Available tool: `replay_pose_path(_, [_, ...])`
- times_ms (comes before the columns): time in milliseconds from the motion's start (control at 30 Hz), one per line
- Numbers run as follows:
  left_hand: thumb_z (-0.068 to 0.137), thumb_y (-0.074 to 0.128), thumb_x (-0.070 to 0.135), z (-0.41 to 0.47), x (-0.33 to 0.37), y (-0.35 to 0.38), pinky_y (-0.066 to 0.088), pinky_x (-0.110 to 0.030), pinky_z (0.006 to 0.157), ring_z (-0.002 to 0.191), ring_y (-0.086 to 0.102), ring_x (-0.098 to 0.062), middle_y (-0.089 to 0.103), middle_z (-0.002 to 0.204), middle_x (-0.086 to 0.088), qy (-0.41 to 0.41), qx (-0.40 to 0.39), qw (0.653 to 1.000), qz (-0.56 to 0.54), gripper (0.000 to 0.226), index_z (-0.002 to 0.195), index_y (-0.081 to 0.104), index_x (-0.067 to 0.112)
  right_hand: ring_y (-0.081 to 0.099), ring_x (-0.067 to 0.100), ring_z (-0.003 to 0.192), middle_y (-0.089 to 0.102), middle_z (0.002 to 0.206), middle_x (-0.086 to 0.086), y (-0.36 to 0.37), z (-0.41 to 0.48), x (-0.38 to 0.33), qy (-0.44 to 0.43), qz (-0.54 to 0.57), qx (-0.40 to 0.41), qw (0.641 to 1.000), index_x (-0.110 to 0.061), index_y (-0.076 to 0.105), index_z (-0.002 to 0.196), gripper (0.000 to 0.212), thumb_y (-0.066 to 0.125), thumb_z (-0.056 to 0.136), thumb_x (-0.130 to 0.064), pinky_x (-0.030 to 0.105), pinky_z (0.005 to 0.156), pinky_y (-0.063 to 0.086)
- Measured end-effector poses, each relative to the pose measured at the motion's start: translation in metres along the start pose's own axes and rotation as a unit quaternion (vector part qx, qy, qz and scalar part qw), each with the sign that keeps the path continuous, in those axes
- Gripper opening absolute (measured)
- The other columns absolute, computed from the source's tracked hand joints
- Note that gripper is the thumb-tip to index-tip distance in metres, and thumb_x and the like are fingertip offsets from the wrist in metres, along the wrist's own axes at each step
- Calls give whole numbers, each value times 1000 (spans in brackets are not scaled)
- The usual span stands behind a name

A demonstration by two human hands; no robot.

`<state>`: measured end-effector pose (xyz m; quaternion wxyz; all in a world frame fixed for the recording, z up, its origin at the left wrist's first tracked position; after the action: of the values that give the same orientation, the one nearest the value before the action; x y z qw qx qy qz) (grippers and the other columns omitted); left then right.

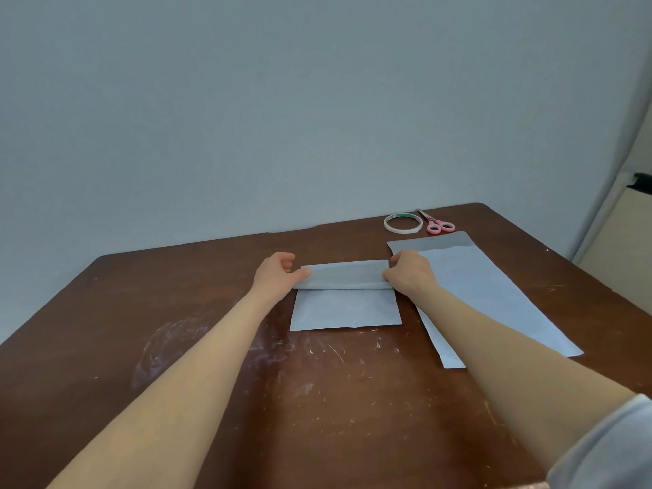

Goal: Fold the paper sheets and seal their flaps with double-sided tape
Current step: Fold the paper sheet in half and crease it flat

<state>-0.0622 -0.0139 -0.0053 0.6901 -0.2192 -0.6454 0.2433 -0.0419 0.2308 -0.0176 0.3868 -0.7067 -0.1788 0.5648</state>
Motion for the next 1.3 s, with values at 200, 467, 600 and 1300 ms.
replay_pose_path(200, [80,75,21,-6,-10,0,44,-34,94,104,57,-19,64,113,-6,-41,-64,995,-64,60,133,49,14,55,31,114,56,127,14,-3,-4,4,15,26,7,1000,-11,49,134,45,51,90,-7,36,90,48])
replay_pose_path(467, [86,68,22,-2,-6,9,42,-30,88,109,57,-24,62,116,-8,-40,-27,998,48,43,126,54,12,55,31,111,56,123,14,-1,-8,1,-15,-19,9,1000,-10,50,126,36,48,90,-5,35,84,46])
replay_pose_path(600, [88,64,26,-1,-3,13,43,-30,82,100,55,-21,60,108,-4,-11,-32,988,154,38,122,54,14,56,31,108,56,121,13,3,-9,1,-25,-49,9,998,-12,49,123,32,47,92,-6,35,84,46])
replay_pose_path(1300, [90,61,26,-4,1,7,46,-35,81,107,57,-28,57,122,-10,-5,-10,975,222,41,127,47,11,57,31,107,56,120,12,5,-17,-8,-33,-85,13,996,-10,46,124,35,48,89,-6,38,85,48])
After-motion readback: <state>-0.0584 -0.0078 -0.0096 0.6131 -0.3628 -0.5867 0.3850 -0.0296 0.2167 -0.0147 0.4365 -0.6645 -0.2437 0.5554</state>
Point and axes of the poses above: each hand's wrist, its own z-axis towards the middle knuckle, its own y-axis out of the palm, x = y × z, the point moved 3 cm from there along z, towards the middle knuckle
